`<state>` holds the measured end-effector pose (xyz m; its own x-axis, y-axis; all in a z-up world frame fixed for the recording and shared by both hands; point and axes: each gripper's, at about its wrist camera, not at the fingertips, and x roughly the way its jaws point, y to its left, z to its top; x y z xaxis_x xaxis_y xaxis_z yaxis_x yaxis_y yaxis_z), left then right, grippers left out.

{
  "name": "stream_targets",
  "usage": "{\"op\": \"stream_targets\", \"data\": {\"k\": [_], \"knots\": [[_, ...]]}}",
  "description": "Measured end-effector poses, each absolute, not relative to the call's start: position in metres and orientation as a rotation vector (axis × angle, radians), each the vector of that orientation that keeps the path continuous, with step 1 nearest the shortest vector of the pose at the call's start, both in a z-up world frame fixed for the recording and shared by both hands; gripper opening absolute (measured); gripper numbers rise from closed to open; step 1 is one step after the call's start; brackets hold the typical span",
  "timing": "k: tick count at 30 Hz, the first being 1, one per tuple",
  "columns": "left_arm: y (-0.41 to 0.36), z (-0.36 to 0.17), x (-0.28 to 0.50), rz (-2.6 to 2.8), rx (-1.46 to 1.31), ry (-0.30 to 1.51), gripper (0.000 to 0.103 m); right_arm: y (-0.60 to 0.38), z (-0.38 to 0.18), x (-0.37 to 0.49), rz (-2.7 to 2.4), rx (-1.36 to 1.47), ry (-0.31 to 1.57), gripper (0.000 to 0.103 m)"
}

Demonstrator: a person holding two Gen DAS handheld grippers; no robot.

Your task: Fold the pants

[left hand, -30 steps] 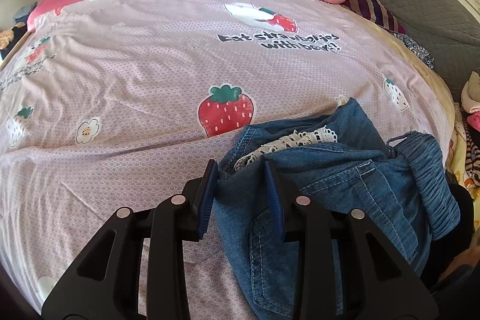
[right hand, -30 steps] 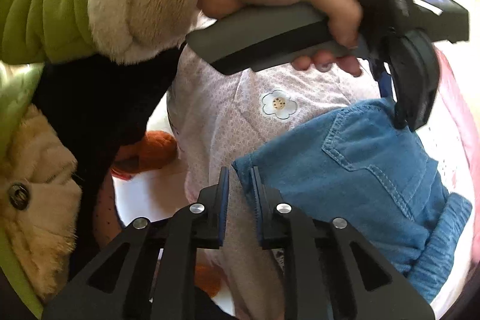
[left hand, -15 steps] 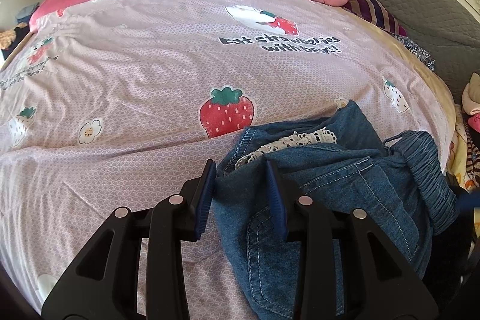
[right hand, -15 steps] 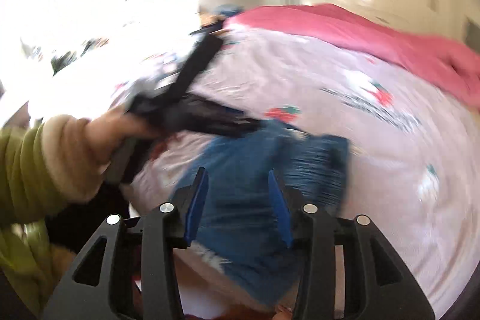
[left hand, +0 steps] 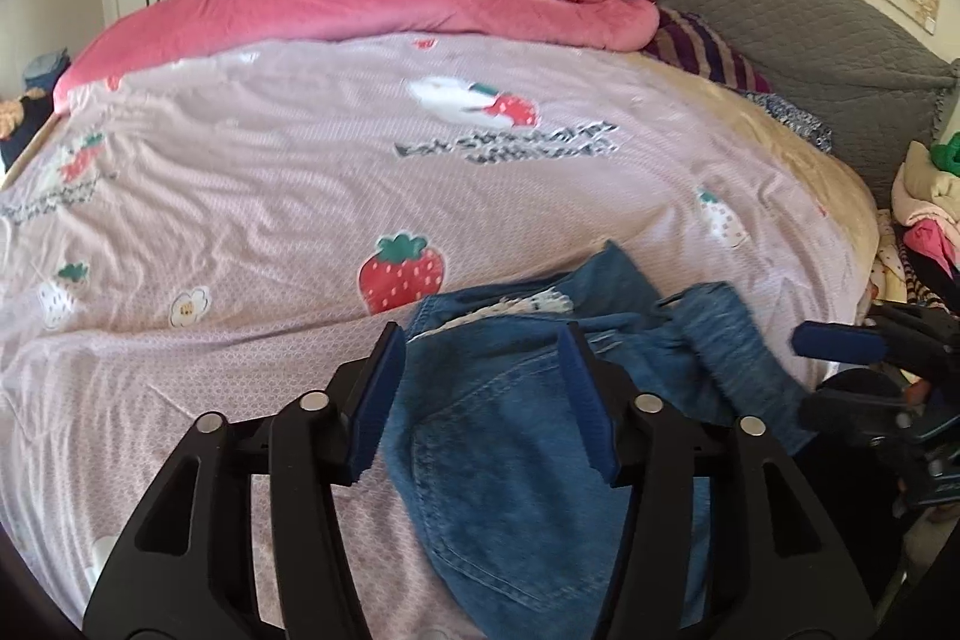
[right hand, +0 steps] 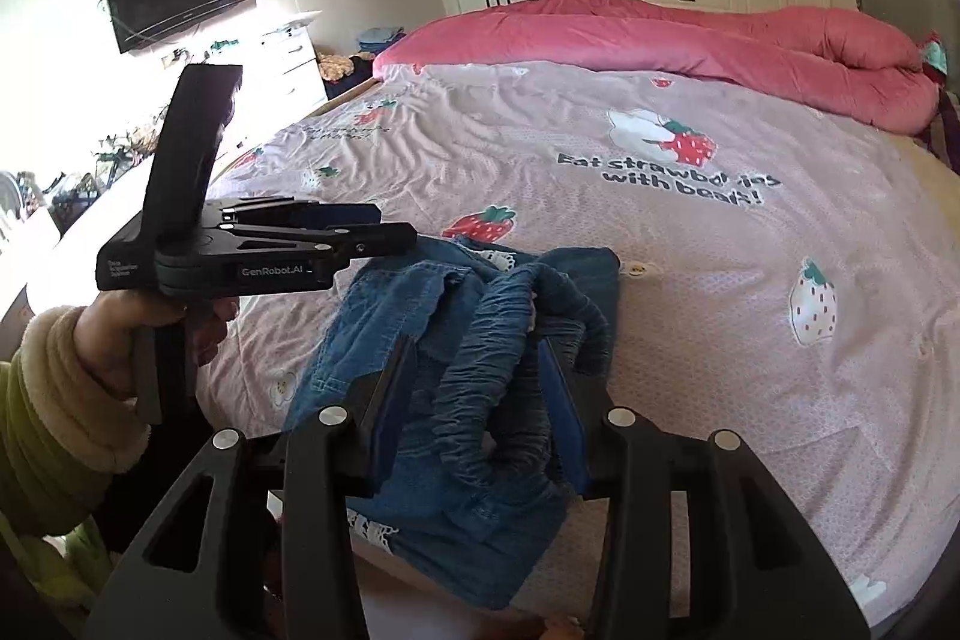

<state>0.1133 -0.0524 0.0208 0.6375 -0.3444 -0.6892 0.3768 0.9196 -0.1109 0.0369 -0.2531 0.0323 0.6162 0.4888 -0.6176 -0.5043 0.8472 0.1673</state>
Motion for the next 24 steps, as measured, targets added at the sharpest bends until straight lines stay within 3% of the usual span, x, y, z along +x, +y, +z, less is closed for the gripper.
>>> {"op": "stream_targets", "data": {"k": [12, 16, 24], "knots": [[-0.066, 0.031, 0.088, -0.445, 0.065, 0.756, 0.061, -0.257, 0.037, 0.032, 0.53, -0.042, 0.702, 0.041], [-0.066, 0.029, 0.085, -0.438, 0.066, 0.762, 0.067, -0.254, 0.035, 0.03, 0.521, -0.077, 0.709, 0.049], [-0.063, 0.023, 0.071, -0.441, 0.077, 0.773, 0.071, -0.264, 0.033, 0.037, 0.468, -0.053, 0.721, 0.051]]}}
